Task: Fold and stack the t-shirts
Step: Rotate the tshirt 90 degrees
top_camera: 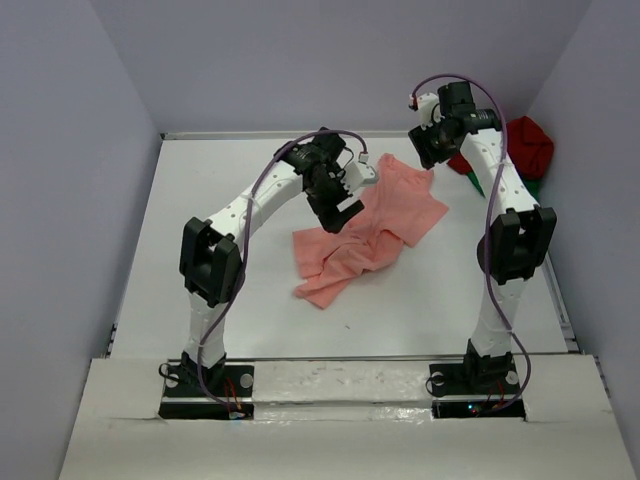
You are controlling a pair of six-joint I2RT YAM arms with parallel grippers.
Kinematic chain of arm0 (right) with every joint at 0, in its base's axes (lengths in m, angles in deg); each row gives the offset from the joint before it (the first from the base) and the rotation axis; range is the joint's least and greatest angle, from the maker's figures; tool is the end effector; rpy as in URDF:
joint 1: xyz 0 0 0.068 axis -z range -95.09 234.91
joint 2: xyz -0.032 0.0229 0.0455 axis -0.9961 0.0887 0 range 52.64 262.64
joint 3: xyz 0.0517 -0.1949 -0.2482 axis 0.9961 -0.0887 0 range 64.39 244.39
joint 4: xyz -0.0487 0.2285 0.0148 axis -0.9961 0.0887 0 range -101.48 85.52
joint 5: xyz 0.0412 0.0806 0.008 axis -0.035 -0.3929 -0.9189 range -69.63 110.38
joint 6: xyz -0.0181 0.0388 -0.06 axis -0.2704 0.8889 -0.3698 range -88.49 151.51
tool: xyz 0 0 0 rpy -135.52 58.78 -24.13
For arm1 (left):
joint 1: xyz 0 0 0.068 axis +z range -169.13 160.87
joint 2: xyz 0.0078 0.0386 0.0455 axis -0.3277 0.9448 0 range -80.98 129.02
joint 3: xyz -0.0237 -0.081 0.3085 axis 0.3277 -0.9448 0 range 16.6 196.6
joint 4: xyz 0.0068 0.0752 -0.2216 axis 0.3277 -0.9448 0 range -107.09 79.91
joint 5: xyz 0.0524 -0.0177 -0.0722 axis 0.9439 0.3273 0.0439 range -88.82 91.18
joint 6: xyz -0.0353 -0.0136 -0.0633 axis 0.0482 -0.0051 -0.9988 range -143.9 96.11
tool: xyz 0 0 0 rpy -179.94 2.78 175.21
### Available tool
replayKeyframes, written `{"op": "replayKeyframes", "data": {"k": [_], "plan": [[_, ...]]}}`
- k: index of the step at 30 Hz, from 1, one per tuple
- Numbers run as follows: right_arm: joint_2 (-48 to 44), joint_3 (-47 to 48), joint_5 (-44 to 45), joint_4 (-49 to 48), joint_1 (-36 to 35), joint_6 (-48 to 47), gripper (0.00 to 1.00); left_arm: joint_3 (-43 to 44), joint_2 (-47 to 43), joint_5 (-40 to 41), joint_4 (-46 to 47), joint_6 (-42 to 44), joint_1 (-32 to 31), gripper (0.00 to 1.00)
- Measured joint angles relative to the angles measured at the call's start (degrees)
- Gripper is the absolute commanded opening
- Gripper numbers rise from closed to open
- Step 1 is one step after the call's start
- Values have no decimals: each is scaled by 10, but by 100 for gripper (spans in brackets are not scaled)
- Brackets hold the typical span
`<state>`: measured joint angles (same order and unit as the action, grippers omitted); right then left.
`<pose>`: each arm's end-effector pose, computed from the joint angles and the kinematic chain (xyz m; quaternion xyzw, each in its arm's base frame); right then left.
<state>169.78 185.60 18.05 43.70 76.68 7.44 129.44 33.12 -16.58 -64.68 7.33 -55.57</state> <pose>0.4532 0.0681 0.3610 -0.2687 0.9037 -0.0269 0.3323 0.3420 -0.2758 0.3440 0.5635 0.7593 -0.1606 0.2831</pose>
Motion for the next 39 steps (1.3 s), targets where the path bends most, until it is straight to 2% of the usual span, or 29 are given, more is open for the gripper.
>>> {"op": "replayKeyframes", "data": {"k": [1, 4, 5, 6, 7, 10, 11, 16, 21, 28, 33, 39], "plan": [[0, 0, 0, 4, 0, 1, 59, -8, 2, 0, -2, 1, -1, 99], [1, 1, 0, 21, 0, 3, 47, -54, 2, -1, 16, 2, -2, 99], [1, 1, -2, 25, 0, 3, 35, -69, 2, -1, 22, 3, -2, 99], [1, 1, -3, 29, 0, 5, 32, -77, 2, -2, 28, 5, -2, 99], [1, 1, -5, 30, 0, 5, 23, -86, 2, -3, 40, 12, -2, 99], [-5, -23, -11, 30, 0, 12, 8, -88, 2, -3, 71, 23, 4, 99], [-8, -36, -12, 32, 0, 14, 0, -81, 3, -3, 77, 25, 8, 99], [-24, -105, -15, 35, 0, 19, 0, 15, 44, -32, 116, 31, 45, 98], [-83, -193, -38, 36, 0, 31, 0, 54, 66, -65, 167, 45, 75, 99], [-200, -313, -87, 53, 0, 28, 0, 154, 173, -135, 195, 70, 65, 99], [-260, -387, -130, 64, 0, 25, 0, 163, 224, -162, 195, 87, 46, 99], [-268, -401, -146, 70, 0, 24, 0, 158, 235, -177, 204, 99, 17, 99]]}}
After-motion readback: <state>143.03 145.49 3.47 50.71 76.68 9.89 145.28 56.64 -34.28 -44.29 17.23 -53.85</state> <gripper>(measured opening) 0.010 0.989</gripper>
